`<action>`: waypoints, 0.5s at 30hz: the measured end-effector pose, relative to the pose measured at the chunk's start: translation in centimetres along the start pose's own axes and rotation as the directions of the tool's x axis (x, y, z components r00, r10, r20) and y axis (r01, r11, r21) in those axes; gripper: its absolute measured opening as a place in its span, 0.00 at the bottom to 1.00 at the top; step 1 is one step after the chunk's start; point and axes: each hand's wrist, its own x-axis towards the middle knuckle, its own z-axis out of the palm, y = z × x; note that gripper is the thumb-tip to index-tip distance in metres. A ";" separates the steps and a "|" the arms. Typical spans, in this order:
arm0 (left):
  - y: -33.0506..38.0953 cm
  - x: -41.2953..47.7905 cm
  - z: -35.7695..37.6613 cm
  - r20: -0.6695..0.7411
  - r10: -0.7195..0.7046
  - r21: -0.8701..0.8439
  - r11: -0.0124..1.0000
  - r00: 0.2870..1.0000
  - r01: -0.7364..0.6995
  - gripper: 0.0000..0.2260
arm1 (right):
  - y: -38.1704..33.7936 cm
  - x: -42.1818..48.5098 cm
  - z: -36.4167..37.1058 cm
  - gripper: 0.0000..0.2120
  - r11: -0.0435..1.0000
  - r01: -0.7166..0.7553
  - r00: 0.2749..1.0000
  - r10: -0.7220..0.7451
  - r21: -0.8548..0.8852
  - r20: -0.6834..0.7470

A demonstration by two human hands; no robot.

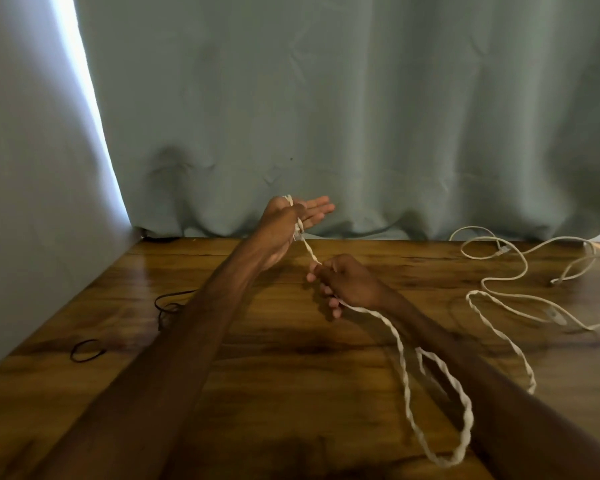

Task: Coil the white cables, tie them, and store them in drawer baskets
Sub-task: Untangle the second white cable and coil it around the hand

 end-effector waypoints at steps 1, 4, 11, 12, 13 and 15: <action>-0.5 0.2 -0.4 -0.023 -0.011 0.022 1.000 1.000 0.012 0.07 | -0.7 -0.3 0.0 0.15 0.994 -0.068 0.996 0.061 0.091 0.070; -2.0 0.4 -1.5 -0.063 -0.020 0.136 0.990 0.998 0.028 0.08 | -3.0 -1.2 -0.2 0.11 0.944 -0.230 0.952 0.166 0.238 0.258; -2.5 0.2 -1.6 -0.092 -0.074 0.352 0.930 0.993 0.102 0.12 | -4.3 -1.9 -2.4 0.14 0.991 -0.097 0.980 0.080 0.089 0.183; -2.7 0.1 -1.6 -0.096 -0.100 0.378 0.917 0.990 0.129 0.12 | -4.4 -1.9 -2.6 0.14 0.995 -0.068 0.988 0.058 0.068 0.141; -2.9 -0.2 -1.7 -0.094 -0.133 0.415 0.895 0.987 0.160 0.13 | -4.4 -1.8 -2.8 0.14 0.996 -0.049 0.993 0.041 0.069 0.114; -3.0 -0.7 -1.6 -0.077 -0.153 0.526 0.833 0.985 0.171 0.15 | -4.7 -1.8 -3.2 0.14 0.989 -0.025 0.994 0.009 0.145 0.105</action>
